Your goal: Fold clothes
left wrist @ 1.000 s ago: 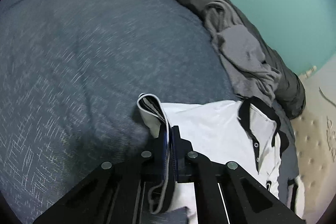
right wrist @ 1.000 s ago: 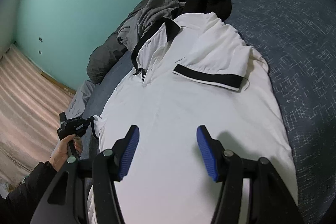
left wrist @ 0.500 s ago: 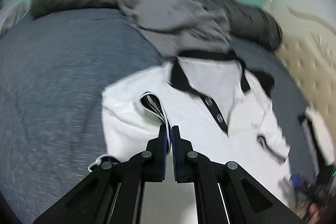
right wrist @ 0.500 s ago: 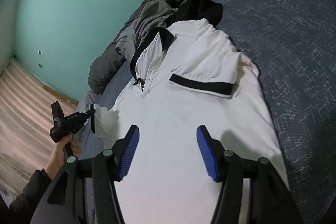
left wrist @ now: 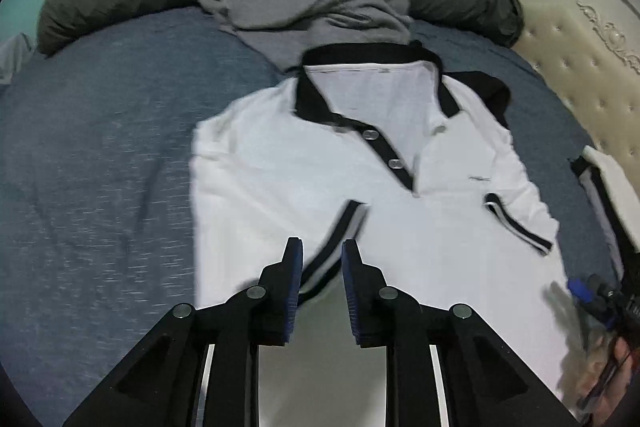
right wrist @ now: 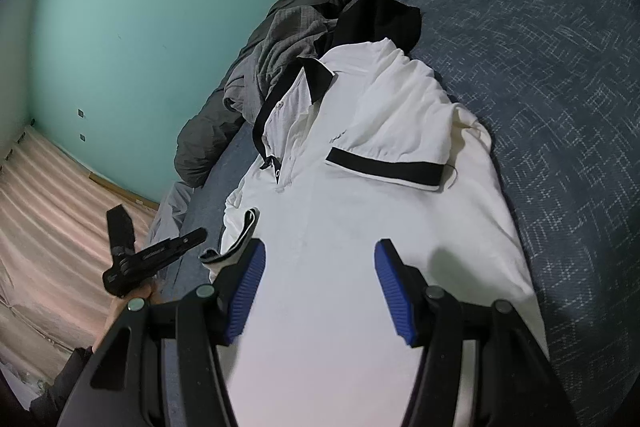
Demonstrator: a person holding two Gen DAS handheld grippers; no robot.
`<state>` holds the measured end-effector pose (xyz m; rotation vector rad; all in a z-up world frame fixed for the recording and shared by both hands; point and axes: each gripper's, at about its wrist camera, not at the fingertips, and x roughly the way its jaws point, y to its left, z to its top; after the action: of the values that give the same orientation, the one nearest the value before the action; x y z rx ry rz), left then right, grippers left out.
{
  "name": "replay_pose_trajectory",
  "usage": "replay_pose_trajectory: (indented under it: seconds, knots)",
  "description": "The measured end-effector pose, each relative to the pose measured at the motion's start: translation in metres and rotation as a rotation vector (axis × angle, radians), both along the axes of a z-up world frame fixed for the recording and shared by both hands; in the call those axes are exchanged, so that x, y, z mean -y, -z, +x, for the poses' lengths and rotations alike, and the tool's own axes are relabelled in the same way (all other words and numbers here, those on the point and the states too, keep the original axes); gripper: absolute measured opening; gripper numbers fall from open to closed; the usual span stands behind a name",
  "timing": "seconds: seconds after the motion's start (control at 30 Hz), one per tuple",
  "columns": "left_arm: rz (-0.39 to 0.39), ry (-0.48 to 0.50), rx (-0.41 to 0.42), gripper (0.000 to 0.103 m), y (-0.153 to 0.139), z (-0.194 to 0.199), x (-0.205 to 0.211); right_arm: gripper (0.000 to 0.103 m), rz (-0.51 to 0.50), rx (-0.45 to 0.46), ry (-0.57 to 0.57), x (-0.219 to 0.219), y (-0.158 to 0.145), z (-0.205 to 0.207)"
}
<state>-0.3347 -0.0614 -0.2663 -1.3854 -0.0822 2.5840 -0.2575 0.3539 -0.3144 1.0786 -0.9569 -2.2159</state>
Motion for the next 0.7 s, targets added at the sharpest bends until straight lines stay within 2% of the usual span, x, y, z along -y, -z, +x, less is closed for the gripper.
replay_pose_trajectory:
  seconds: [0.2, 0.33, 0.47, 0.7]
  knots:
    - [0.002, -0.064, 0.019, 0.022, 0.015, -0.002, 0.031, 0.058, -0.010, 0.008, 0.005, 0.000, 0.002, -0.001]
    - [0.020, -0.044, 0.092, 0.022, 0.039, 0.000, 0.035, 0.058, -0.010, 0.012, 0.004, 0.001, 0.003, -0.002]
    - [-0.028, 0.012, 0.176, 0.022, 0.066, 0.013, 0.027, 0.058, -0.014, 0.014, 0.004, 0.000, 0.004, -0.002]
    - [0.067, -0.096, 0.096, 0.022, 0.044, 0.008, 0.055, 0.058, -0.018, 0.014, 0.007, -0.002, 0.004, -0.002]
